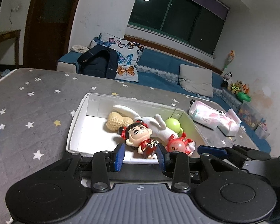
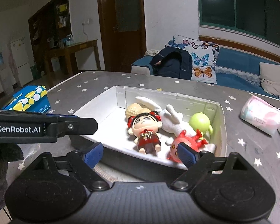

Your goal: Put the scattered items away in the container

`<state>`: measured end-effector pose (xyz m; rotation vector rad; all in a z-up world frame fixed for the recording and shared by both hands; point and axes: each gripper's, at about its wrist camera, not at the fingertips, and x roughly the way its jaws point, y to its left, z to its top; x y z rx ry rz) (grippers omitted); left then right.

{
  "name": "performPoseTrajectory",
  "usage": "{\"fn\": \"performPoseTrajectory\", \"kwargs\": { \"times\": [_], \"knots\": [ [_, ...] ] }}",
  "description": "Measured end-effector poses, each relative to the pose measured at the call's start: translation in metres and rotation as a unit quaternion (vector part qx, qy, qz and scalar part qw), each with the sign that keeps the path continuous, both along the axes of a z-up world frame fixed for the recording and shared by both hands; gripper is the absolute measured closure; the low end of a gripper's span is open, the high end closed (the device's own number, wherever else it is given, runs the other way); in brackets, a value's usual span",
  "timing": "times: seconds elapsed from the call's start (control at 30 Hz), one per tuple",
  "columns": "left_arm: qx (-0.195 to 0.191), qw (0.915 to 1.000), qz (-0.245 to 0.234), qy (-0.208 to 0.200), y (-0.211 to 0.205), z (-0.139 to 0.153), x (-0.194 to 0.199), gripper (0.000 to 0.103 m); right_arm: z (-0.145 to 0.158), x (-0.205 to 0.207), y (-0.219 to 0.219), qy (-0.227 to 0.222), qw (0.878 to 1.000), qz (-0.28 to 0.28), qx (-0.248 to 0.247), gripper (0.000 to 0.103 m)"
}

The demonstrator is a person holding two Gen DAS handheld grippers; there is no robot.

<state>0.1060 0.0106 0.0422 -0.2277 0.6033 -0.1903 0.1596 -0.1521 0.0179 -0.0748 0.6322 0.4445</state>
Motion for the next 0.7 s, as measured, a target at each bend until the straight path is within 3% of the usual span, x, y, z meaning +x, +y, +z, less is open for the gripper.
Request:
{"fn": "performPoseTrajectory", "kwargs": {
  "times": [0.4, 0.7],
  "knots": [
    [0.056, 0.9983, 0.015, -0.002, -0.018, -0.009, -0.025, 0.064, -0.008, -0.032, -0.01, -0.006, 1.0, -0.009, -0.005, 0.011],
    [0.066, 0.9977, 0.01, 0.003, -0.024, -0.015, -0.037, 0.064, -0.016, -0.045, -0.02, 0.003, 1.0, -0.025, -0.001, 0.01]
  ]
}}
